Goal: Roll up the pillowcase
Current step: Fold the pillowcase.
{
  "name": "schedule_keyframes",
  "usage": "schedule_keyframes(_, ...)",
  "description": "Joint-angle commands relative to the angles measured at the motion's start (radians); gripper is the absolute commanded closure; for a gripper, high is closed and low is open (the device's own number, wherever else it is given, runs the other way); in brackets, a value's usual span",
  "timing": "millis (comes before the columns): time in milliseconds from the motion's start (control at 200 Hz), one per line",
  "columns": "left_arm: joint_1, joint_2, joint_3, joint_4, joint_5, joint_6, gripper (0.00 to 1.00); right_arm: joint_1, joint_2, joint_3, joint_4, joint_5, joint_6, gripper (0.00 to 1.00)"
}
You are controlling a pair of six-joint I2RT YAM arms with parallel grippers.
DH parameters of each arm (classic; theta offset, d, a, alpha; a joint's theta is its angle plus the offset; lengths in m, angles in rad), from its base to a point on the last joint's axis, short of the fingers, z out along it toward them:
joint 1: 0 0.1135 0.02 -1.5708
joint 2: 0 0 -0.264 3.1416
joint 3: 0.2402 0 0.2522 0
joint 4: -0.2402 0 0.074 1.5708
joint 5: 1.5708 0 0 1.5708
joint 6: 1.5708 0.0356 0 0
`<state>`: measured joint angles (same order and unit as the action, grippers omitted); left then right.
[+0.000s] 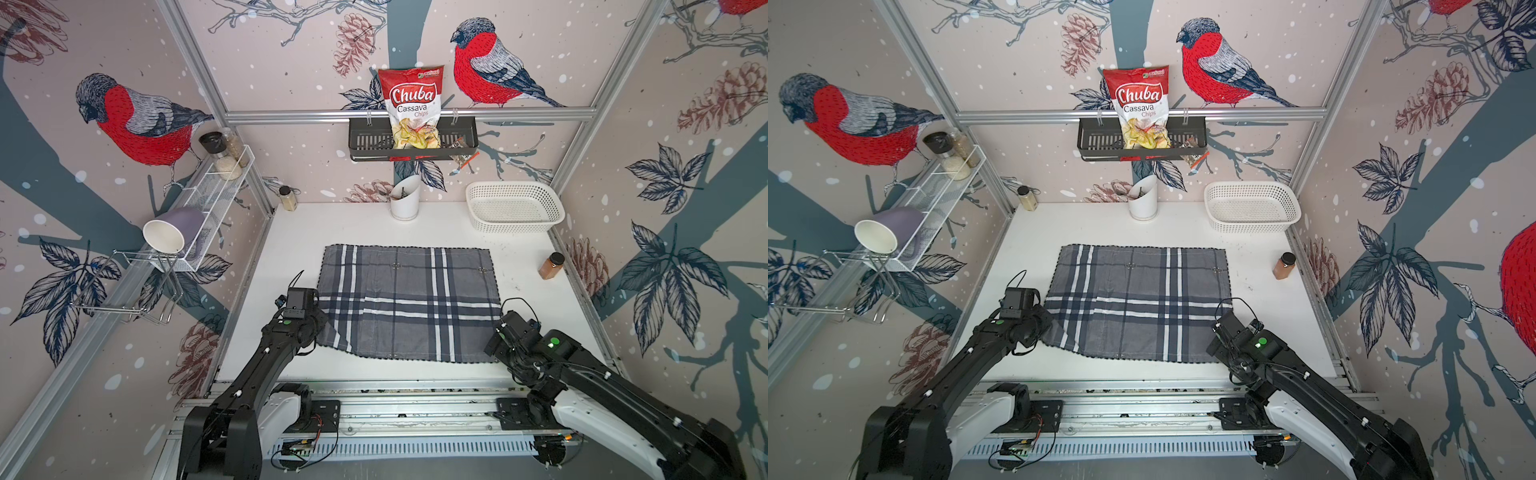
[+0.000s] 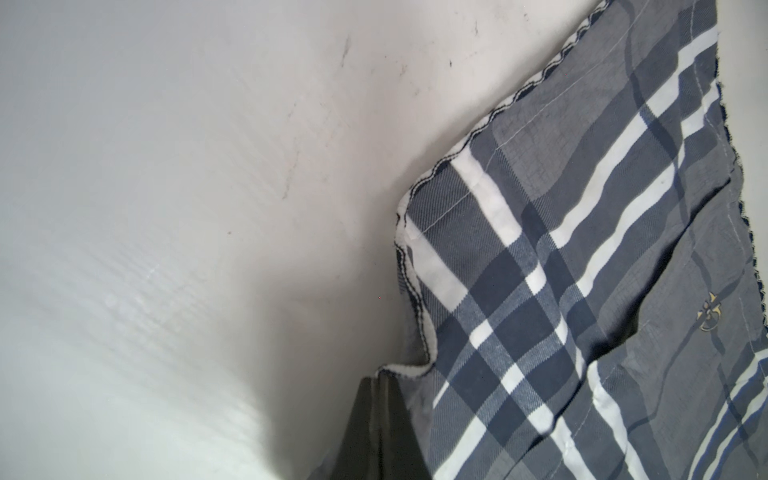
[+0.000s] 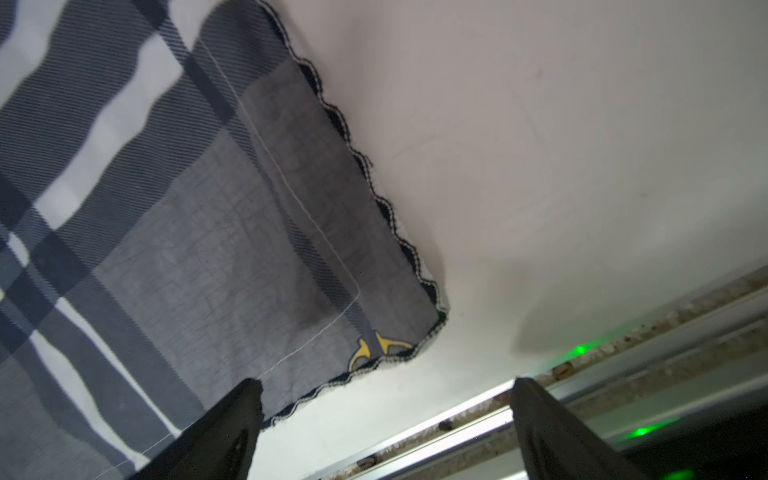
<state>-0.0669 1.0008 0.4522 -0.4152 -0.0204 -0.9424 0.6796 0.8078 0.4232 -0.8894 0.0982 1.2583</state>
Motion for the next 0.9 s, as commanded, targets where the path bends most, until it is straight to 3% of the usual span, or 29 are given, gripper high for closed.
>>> schedule_keyframes(0,0.011,-0.025,-0.007,-0.025,-0.01,0.002,1.0,-0.011,0.01,-0.027,0.083,-0.01,-0.037,0.14)
schedule_keyframes(65,0.026,-0.048,-0.013,-0.024,0.008,0.007,1.0,-0.024,0.013,-0.049,0.139,-0.029,-0.062,0.22)
schedule_keyframes(440,0.102,-0.12,-0.037,-0.026,0.155,0.012,1.0,-0.12,0.003,-0.009,0.159,-0.018,-0.22,1.0)
schedule_keyframes(650,0.141,-0.121,0.045,-0.044,0.258,0.023,1.0,-0.156,-0.028,0.139,0.095,0.005,-0.32,1.0)
schedule_keyframes(790,0.175,-0.062,0.129,0.02,0.347,0.034,1.0,-0.271,-0.022,0.198,0.169,-0.121,-0.455,1.0)
schedule_keyframes(895,0.187,-0.013,0.223,0.023,0.348,0.062,1.0,-0.323,0.017,0.266,0.202,-0.151,-0.543,1.0)
